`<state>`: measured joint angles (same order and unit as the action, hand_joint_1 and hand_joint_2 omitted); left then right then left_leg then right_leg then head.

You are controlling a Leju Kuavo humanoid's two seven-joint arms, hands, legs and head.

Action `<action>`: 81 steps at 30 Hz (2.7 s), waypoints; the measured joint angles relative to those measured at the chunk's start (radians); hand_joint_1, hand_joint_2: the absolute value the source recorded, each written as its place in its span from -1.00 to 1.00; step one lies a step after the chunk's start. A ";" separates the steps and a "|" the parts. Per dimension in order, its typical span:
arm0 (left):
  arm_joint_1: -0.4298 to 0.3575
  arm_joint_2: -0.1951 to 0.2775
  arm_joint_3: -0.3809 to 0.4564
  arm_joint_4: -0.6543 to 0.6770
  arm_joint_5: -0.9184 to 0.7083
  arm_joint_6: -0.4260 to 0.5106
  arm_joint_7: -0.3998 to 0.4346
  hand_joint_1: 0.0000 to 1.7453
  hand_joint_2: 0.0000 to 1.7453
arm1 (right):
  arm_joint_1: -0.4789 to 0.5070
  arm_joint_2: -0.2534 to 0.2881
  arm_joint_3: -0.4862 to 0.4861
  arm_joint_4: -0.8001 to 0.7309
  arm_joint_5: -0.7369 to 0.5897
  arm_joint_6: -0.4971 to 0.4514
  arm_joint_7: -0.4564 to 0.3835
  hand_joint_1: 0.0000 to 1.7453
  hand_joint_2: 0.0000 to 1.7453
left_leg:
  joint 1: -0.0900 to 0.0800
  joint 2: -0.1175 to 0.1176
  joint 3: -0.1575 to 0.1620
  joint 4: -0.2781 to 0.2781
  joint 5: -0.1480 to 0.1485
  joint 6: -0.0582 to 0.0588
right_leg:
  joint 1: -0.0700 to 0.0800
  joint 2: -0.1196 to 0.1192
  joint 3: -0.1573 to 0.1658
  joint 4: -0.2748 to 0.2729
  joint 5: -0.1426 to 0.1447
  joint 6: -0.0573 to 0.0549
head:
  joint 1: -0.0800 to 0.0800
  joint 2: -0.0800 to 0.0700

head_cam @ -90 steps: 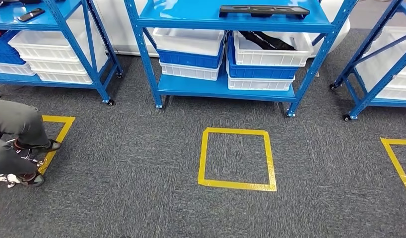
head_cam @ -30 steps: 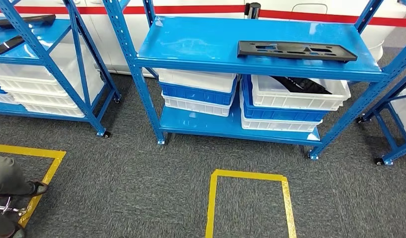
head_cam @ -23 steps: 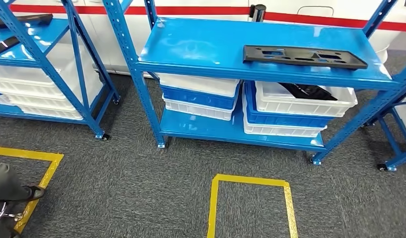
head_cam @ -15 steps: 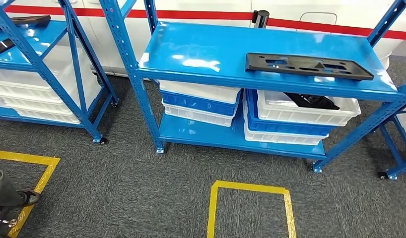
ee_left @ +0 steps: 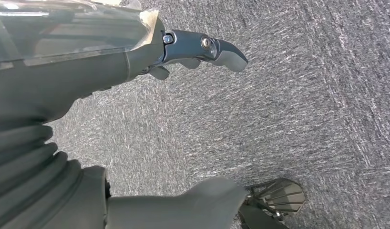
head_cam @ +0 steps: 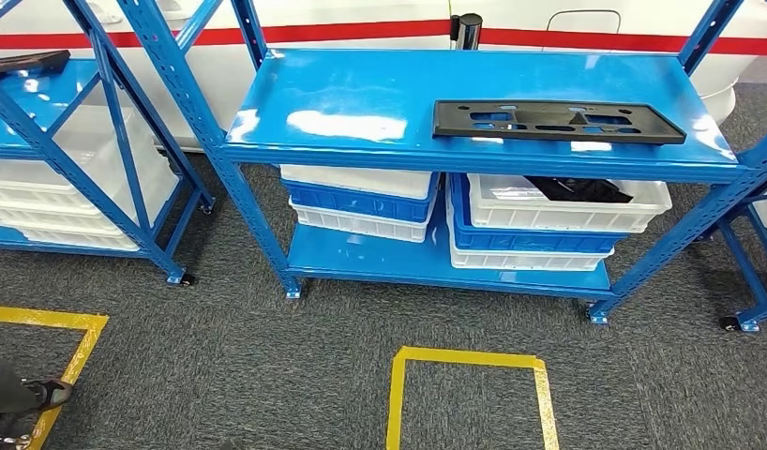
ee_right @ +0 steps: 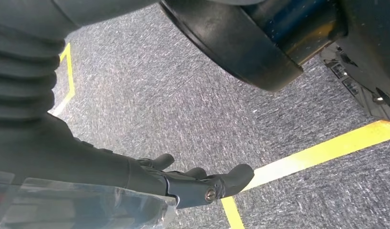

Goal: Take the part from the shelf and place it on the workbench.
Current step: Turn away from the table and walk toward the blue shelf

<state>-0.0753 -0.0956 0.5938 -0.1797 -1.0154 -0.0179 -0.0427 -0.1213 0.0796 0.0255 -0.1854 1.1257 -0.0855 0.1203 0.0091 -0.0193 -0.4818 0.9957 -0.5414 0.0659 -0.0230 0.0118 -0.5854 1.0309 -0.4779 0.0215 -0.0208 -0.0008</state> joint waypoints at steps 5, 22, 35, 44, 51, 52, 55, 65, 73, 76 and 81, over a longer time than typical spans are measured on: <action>-0.011 -0.001 0.006 0.000 -0.002 0.002 -0.010 -1.00 1.00 | -0.013 0.001 0.000 0.000 0.005 -0.001 0.002 -1.00 1.00 | 0.002 0.000 0.001 -0.005 -0.003 -0.008 | 0.006 -0.001 0.001 0.000 0.000 -0.005 | 0.001 0.000; -0.030 -0.003 0.023 0.000 -0.019 -0.006 -0.053 -1.00 -1.00 | -0.028 0.005 -0.013 0.000 0.005 0.010 0.013 -1.00 1.00 | -0.003 0.001 0.001 -0.003 0.001 -0.053 | 0.002 -0.002 0.004 -0.001 0.006 -0.007 | 0.001 0.000; -0.041 -0.008 0.037 -0.001 -0.020 -0.023 -0.091 -1.00 -1.00 | -0.029 0.016 -0.013 0.000 0.029 0.013 -0.001 -1.00 1.00 | -0.008 0.002 0.000 -0.012 -0.002 -0.017 | -0.006 -0.002 0.008 0.003 0.032 0.025 | 0.000 0.000; -0.041 -0.016 0.050 -0.002 -0.024 -0.019 -0.091 -1.00 -1.00 | -0.039 0.011 -0.021 -0.001 0.034 0.013 0.000 -1.00 1.00 | 0.019 0.006 0.049 -0.047 -0.003 -0.019 | -0.019 -0.006 -0.090 0.179 -0.027 0.061 | 0.009 0.000; -0.045 -0.013 0.051 -0.004 -0.032 -0.016 -0.090 -1.00 -1.00 | -0.029 0.013 -0.026 0.003 0.039 0.014 0.002 -1.00 1.00 | 0.031 0.001 0.043 -0.008 -0.043 -0.077 | -0.025 0.005 -0.030 0.026 0.002 0.024 | 0.009 0.000; -0.047 -0.014 0.051 -0.004 -0.033 -0.016 -0.091 -1.00 -1.00 | -0.029 0.012 -0.026 0.003 0.039 0.014 0.002 -1.00 1.00 | 0.034 0.005 0.024 0.023 -0.037 -0.080 | -0.023 0.004 -0.024 0.026 -0.003 0.016 | 0.008 0.000; -0.050 -0.015 0.050 -0.005 -0.035 -0.017 -0.090 -1.00 -1.00 | -0.029 0.012 -0.027 0.003 0.040 0.014 0.001 -1.00 1.00 | 0.033 0.016 -0.105 0.208 -0.055 -0.086 | -0.014 0.005 0.003 0.017 -0.020 -0.003 | 0.004 0.000; -0.048 -0.010 0.053 -0.007 -0.042 -0.001 -0.091 -1.00 -1.00 | -0.028 0.024 -0.031 0.004 0.044 0.014 0.001 -1.00 1.00 | -0.038 0.016 -0.165 0.050 0.111 0.043 | 0.021 0.006 0.086 -0.018 -0.066 -0.018 | 0.013 0.000; -0.051 -0.016 0.066 -0.008 -0.041 -0.005 -0.094 -1.00 1.00 | -0.034 0.015 -0.035 0.002 0.046 0.012 0.000 -1.00 1.00 | -0.014 0.020 -0.086 -0.035 0.117 0.018 | 0.005 -0.006 -0.061 0.224 -0.144 0.013 | 0.014 0.000; -0.049 -0.018 0.067 -0.008 -0.047 -0.011 -0.099 -1.00 1.00 | -0.035 0.012 -0.038 0.002 0.048 0.013 0.000 -1.00 1.00 | 0.001 0.016 -0.080 -0.013 0.095 -0.011 | -0.016 -0.010 -0.016 0.084 -0.051 0.063 | 0.015 0.000; -0.050 -0.019 0.066 -0.008 -0.059 -0.014 -0.102 -1.00 1.00 | -0.034 0.013 -0.043 0.003 0.049 0.017 -0.004 -1.00 1.00 | 0.002 0.014 -0.094 0.029 0.065 -0.045 | -0.019 -0.008 0.015 0.007 -0.014 0.029 | 0.014 0.000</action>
<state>-0.1255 -0.1142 0.6602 -0.1879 -1.0745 -0.0321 -0.1446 -0.1548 0.0926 -0.0180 -0.1824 1.1751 -0.0684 0.1166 0.0106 -0.0058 -0.5754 1.0250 -0.4764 0.0205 -0.0422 0.0038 -0.5703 1.0381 -0.4914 0.0501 -0.0070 -0.0009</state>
